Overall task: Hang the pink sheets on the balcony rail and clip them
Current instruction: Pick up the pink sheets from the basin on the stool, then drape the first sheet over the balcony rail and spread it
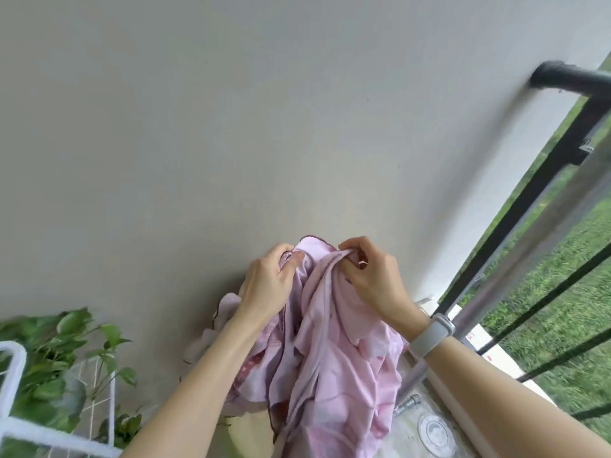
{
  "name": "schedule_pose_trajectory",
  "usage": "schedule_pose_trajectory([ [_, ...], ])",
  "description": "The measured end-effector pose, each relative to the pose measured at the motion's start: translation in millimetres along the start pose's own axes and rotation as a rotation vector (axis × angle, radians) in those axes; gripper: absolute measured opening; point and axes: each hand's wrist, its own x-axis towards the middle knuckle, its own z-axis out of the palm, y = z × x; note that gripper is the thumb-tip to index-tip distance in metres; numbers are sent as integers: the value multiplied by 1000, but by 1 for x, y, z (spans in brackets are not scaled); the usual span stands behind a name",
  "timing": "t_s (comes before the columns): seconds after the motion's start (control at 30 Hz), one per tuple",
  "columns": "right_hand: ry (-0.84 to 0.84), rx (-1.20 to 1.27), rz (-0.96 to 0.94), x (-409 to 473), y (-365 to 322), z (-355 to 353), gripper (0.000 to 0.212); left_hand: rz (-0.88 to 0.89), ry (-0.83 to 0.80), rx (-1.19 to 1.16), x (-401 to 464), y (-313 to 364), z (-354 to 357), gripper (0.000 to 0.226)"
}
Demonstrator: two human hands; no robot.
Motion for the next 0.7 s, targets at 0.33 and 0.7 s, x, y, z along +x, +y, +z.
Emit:
schedule_pose_trajectory([
  [0.33, -182, 340, 159, -21, 2, 15, 20, -151, -146, -187, -36, -15, 3, 1],
  [0.7, -651, -96, -111, 17, -3, 11, 14, 19, -5, -265, 4, -1, -23, 14],
])
